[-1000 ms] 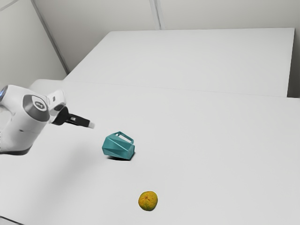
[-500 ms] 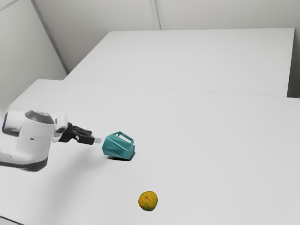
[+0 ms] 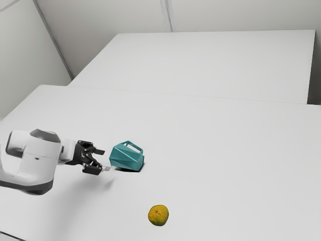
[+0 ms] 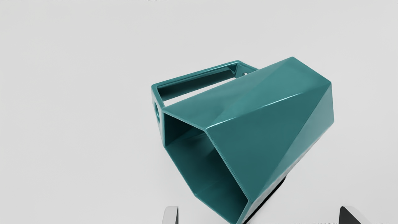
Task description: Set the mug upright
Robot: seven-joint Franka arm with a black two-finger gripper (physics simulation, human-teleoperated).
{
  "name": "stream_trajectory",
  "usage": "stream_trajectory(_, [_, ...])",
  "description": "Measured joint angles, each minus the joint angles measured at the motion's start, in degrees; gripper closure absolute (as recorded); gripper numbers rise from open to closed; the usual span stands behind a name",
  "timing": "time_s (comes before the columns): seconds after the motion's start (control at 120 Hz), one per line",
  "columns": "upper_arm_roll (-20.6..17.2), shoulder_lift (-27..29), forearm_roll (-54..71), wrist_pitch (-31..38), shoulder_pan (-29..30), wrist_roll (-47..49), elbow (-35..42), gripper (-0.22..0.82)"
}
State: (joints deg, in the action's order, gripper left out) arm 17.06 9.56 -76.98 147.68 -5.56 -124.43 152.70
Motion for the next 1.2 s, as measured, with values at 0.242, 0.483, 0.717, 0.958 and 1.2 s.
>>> stream_trajectory(0.242, [-0.81,-2.12,-2.30,0.26,-0.68,-6.53,-0.46,0.08])
stream_trajectory(0.483, [-1.56,-2.70,-4.60,0.72,-1.42,-10.91,-0.73,0.16])
stream_trajectory(0.717, [-2.32,-4.15,-7.22,1.01,-1.78,-13.78,-1.53,0.19])
stream_trajectory(0.958, [-3.75,-4.85,-9.54,1.09,-1.90,-15.79,-2.01,0.22])
stream_trajectory(1.2, [-4.38,-4.75,-12.56,1.21,-1.92,-17.15,-2.03,0.54])
